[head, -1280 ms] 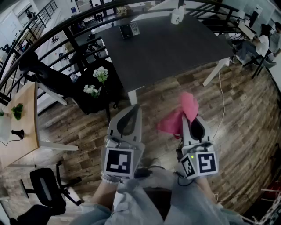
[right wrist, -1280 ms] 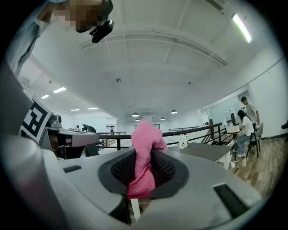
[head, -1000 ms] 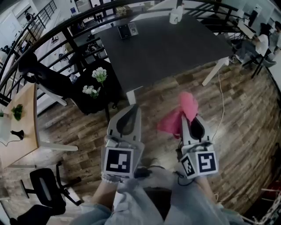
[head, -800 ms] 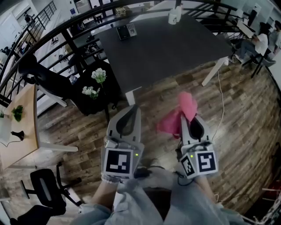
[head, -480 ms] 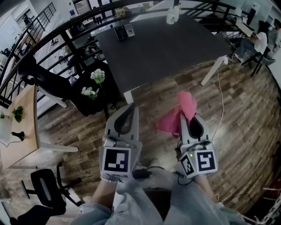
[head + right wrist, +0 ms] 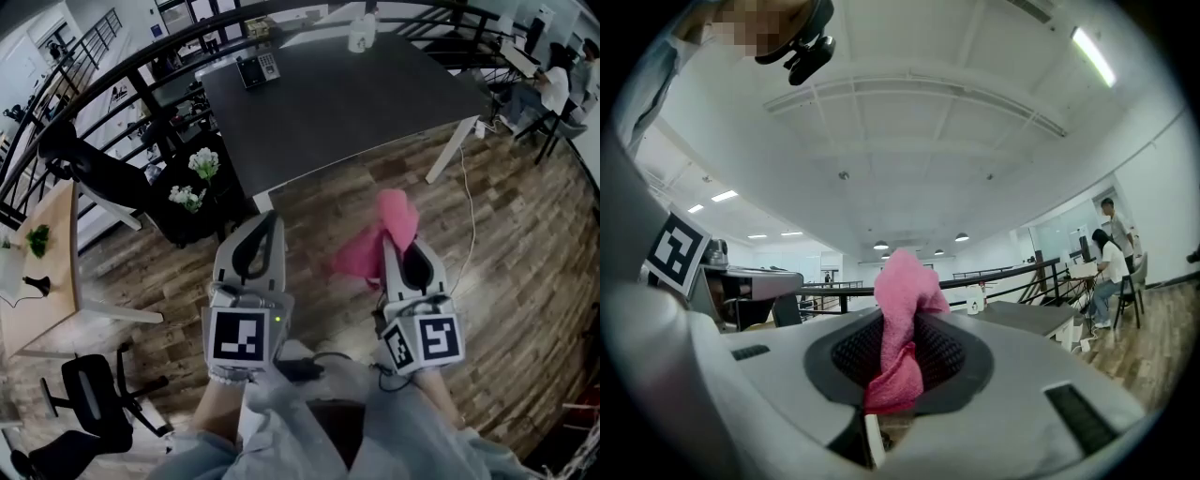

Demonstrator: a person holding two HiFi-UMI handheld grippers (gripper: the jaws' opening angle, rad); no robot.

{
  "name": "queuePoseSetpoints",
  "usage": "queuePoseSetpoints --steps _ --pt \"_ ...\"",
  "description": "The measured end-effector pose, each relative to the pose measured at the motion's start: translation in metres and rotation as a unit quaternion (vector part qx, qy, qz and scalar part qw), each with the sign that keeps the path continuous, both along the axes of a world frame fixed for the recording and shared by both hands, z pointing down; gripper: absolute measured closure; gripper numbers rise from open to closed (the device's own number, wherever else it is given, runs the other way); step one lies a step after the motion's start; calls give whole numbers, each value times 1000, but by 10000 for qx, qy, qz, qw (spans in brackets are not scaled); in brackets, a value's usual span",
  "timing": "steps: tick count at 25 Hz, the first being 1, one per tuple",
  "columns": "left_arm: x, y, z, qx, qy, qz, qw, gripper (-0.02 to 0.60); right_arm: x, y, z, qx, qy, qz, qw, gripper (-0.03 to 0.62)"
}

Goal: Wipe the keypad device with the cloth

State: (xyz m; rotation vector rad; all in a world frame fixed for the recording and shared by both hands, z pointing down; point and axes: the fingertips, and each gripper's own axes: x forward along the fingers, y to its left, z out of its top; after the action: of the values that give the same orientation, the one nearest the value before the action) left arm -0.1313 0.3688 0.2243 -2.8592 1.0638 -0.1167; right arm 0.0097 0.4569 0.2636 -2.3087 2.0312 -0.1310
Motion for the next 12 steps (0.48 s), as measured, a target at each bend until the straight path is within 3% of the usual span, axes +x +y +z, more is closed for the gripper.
queuePoseSetpoints --steps 12 --pt "19 -3 -7 187 22 -21 9998 580 22 3 -3 97 20 69 9999 517"
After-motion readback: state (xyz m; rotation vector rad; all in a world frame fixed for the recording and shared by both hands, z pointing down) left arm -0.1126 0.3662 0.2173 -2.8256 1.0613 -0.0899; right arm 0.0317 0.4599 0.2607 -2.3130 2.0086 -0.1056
